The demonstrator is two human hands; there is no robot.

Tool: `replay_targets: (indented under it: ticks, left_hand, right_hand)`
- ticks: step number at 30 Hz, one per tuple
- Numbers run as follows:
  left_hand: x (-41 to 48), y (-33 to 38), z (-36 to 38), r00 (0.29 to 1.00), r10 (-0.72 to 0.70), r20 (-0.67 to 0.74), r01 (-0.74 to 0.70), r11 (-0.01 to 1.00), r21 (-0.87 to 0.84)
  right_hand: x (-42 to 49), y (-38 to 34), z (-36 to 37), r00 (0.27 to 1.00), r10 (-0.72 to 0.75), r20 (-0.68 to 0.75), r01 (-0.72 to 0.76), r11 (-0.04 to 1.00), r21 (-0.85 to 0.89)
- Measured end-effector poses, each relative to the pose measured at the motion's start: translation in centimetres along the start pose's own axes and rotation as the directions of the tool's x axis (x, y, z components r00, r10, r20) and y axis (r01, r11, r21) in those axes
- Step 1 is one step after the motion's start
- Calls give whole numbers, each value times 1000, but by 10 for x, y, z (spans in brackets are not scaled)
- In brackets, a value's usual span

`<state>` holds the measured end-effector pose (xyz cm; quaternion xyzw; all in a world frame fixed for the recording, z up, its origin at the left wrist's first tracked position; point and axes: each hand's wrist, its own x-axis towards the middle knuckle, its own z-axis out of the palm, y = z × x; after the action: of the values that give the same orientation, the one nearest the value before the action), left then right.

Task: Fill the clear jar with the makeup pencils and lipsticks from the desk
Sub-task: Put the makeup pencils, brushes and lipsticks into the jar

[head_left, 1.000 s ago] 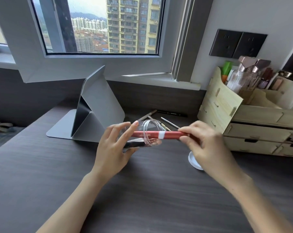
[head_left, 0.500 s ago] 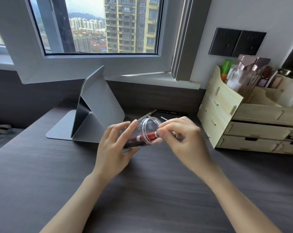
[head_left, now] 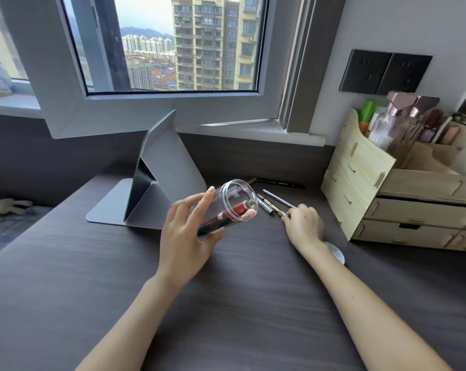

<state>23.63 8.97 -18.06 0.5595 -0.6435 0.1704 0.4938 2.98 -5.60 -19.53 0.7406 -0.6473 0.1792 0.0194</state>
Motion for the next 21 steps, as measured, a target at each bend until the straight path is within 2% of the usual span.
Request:
replay_targets:
  ticks: [2, 5, 7, 9, 12, 17, 21]
  left_hand:
    - [0, -1, 0, 1000, -2, 4, 2, 1000, 2]
    - [0, -2, 1, 1000, 0, 4, 0, 1000, 5]
    - [0, -2, 2, 1000, -2, 2, 2, 1000, 1]
    - [0, -3, 4, 1000, 1, 7, -1, 1000, 2]
    - [-1, -2, 5, 999, 24, 26, -24, 1000, 17]
    - [-5, -2, 6, 993, 95, 71, -99, 994, 56]
    - [-6, -2, 6, 975, 180, 128, -187, 981, 47]
  right_hand:
    - [-1, 1, -3, 998, 46, -45, -38, 988, 149]
    - [-12, 11, -25, 985, 113, -133, -34, 871, 489]
    - [-29, 18, -50, 984, 64, -168, 57, 775, 629]
    - [-50, 23, -77, 982, -32, -188, 154, 714, 683]
    - [-79, 25, -108, 953, -188, -239, 297, 740, 604]
    - [-84, 2, -121, 830, -414, -374, 523, 810, 264]
    - [-79, -31, -116, 811, -459, -362, 567, 769, 295]
